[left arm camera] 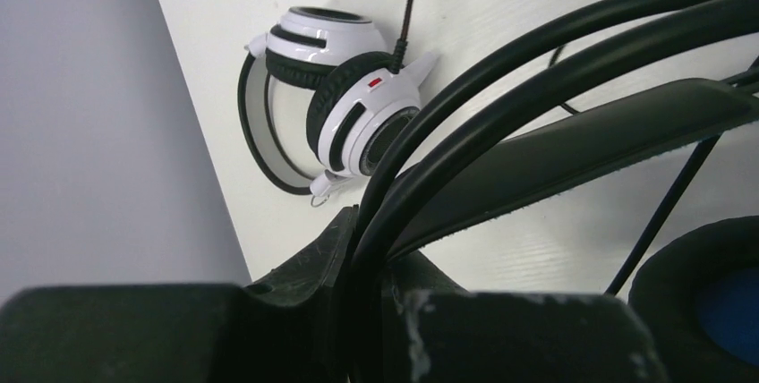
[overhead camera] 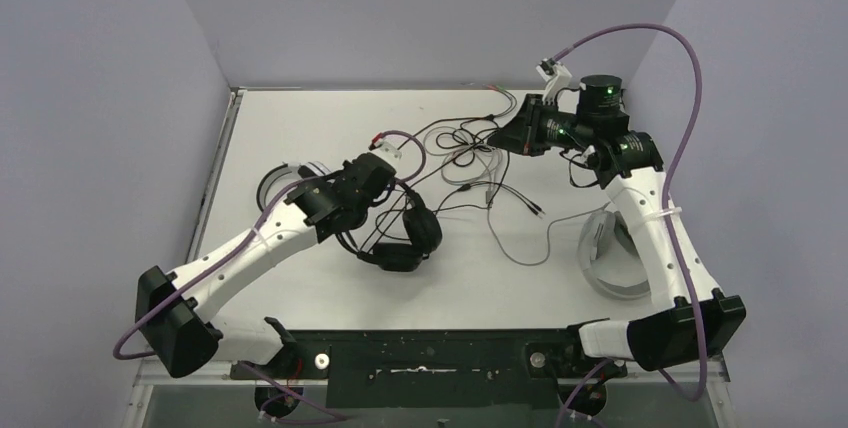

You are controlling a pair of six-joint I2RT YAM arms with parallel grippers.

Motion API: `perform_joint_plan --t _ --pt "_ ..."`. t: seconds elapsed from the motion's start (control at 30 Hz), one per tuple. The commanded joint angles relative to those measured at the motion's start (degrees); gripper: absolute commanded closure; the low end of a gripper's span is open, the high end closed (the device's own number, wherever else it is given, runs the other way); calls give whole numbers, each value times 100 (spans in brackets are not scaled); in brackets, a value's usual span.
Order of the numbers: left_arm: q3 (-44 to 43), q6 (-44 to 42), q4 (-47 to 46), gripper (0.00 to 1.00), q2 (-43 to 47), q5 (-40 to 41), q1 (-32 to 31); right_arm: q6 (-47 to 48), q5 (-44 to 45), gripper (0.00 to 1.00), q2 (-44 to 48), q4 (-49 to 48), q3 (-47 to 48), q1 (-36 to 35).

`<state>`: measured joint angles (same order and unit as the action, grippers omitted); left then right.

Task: Wrap the headphones
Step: Wrap the headphones cable around the headphones.

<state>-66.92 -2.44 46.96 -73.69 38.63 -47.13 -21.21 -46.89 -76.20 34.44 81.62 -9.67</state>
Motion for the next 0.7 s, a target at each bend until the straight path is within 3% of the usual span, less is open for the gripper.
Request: perform_joint_plan --t 0.0,0.27,0.43,0.67 --pt "-577 856 519 100 -355 544 535 -8 -74 100 503 5 563 -434" --pt "-1836 1562 487 100 -926 602 734 -1229 139 100 1077 -1322 -278 -1430" --pt "-2881 1892 579 100 -1397 481 856 -1487 1167 100 1227 -1854 -709 -2501" --pt "-3782 2045 441 100 -1777 381 917 -1072 2815 100 1216 -2005 -1085 -3904"
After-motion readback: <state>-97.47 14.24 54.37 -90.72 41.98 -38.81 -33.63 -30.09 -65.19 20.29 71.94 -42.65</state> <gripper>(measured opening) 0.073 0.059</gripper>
